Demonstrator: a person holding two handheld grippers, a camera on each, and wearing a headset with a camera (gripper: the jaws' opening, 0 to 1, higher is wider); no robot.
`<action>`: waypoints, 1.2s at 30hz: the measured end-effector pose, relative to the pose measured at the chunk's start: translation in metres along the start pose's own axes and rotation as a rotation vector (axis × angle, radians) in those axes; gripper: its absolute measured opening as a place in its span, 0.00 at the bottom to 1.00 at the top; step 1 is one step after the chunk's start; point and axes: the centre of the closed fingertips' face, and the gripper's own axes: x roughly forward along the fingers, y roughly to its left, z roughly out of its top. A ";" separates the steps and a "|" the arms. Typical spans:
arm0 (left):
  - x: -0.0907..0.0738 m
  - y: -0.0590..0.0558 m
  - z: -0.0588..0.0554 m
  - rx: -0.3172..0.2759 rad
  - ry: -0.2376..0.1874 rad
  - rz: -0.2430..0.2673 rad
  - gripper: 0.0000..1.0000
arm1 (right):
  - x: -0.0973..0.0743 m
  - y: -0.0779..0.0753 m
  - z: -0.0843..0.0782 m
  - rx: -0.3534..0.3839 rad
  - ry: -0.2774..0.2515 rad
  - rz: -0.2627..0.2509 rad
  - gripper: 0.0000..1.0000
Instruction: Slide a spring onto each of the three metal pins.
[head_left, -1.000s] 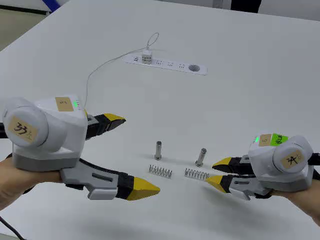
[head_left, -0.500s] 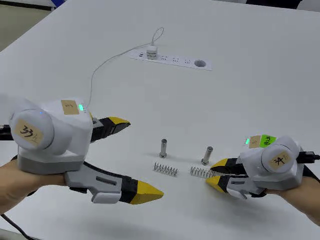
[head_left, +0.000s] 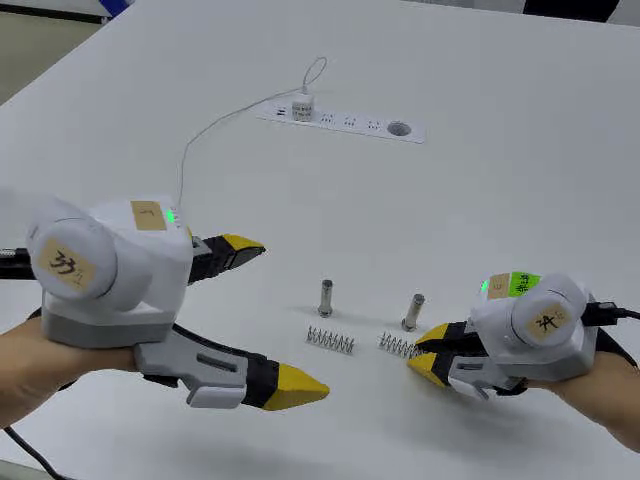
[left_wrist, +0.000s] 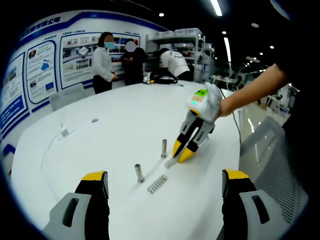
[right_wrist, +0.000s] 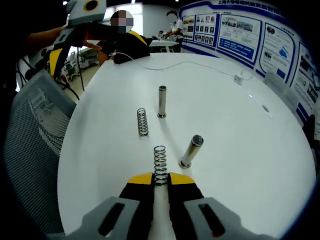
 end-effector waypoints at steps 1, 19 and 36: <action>0.000 -0.001 0.000 0.002 0.001 -0.002 0.96 | -0.001 0.000 0.001 0.003 -0.002 -0.002 0.11; 0.013 -0.014 0.015 0.015 -0.021 -0.045 0.86 | -0.045 0.008 0.037 -0.079 -0.074 0.020 0.11; 0.032 -0.053 0.032 0.053 -0.068 -0.147 0.72 | -0.077 0.036 0.070 -0.246 -0.135 0.082 0.11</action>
